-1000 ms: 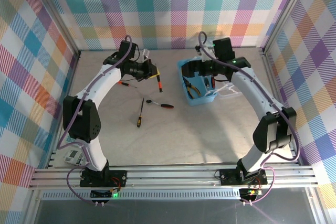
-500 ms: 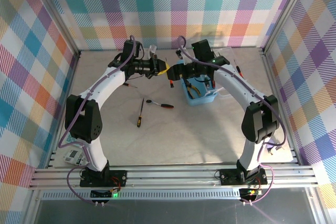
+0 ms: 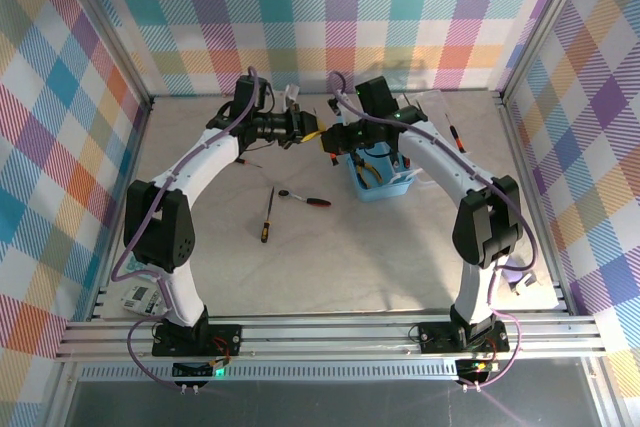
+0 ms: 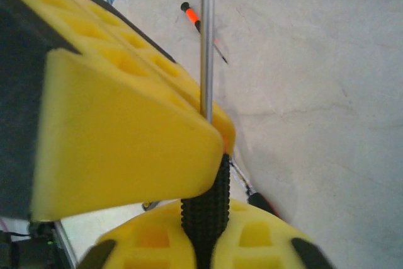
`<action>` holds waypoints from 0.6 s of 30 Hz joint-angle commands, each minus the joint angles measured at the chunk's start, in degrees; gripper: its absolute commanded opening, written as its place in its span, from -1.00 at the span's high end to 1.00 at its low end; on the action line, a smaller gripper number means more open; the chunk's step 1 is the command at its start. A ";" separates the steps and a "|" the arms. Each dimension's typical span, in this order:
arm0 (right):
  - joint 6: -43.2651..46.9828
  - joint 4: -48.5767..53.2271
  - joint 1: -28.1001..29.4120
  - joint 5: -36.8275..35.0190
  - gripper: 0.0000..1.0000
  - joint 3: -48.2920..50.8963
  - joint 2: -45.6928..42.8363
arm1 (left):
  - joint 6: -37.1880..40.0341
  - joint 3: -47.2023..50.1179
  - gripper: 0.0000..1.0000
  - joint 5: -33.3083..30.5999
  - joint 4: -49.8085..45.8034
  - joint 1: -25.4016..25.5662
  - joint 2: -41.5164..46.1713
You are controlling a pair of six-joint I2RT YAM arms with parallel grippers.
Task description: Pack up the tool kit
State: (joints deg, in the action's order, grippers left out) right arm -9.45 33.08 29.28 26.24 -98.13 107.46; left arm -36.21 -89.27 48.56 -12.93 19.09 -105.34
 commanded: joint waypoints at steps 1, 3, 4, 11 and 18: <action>2.20 1.69 -0.46 -2.77 1.00 -2.77 -1.24 | 2.71 -0.76 0.09 -0.62 -4.79 -0.27 -0.22; 3.93 3.05 -2.21 -4.02 1.00 -2.85 -2.43 | 8.89 -3.44 -0.43 -6.34 -14.80 -1.32 -0.43; 5.06 4.35 -3.72 -5.16 1.00 -2.90 -3.03 | 13.02 -5.65 -0.66 -11.83 -21.90 -1.79 -0.63; 17.86 15.33 -17.91 -19.78 1.00 -5.51 -3.40 | 26.42 -12.62 -0.99 -44.15 -45.01 -3.20 -2.61; 24.25 15.15 -27.22 -33.65 1.00 -7.72 1.11 | 25.77 -7.13 -0.99 -43.89 -43.00 -3.71 -2.41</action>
State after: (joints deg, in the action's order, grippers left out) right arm 9.74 46.39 1.89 -0.38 -104.27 106.65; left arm -12.25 -97.73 7.22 -53.06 15.59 -107.42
